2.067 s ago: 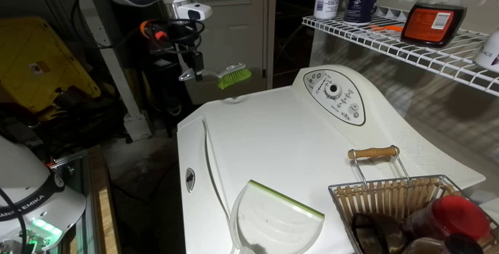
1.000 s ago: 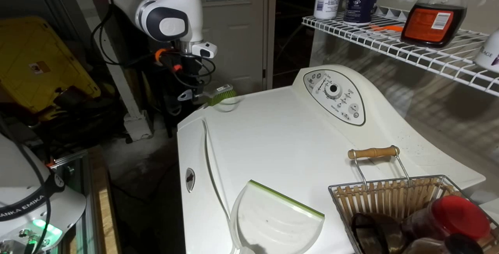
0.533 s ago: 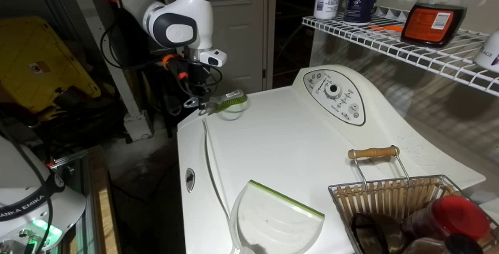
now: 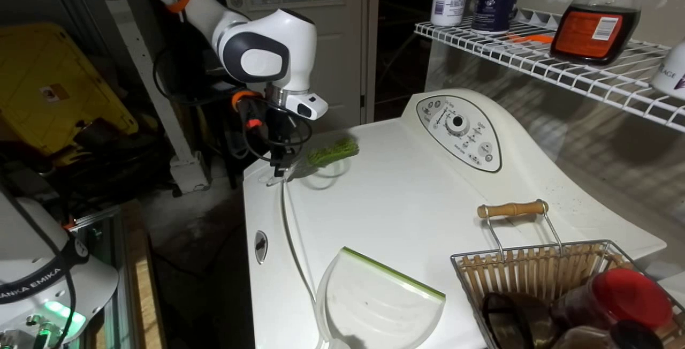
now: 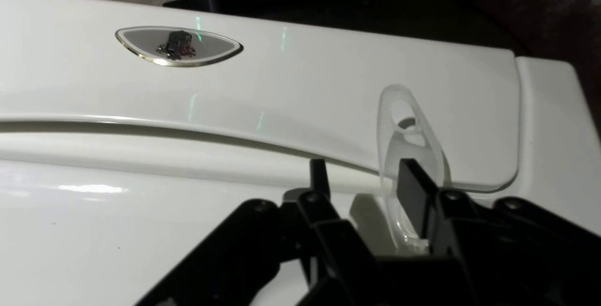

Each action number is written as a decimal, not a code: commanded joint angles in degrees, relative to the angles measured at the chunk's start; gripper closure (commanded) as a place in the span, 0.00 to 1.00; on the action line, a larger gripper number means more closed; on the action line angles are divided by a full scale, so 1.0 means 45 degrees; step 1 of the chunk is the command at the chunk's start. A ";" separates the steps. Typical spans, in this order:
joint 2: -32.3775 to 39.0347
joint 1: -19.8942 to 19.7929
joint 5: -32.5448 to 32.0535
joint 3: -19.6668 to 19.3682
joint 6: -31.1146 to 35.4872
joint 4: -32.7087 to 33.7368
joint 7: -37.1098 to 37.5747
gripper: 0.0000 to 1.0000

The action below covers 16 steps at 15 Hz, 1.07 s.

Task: Use the brush to sweep the top of the washer

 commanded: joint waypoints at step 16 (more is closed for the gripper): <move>-0.1719 0.0445 -0.0219 0.0724 0.2097 -0.1632 0.0997 0.00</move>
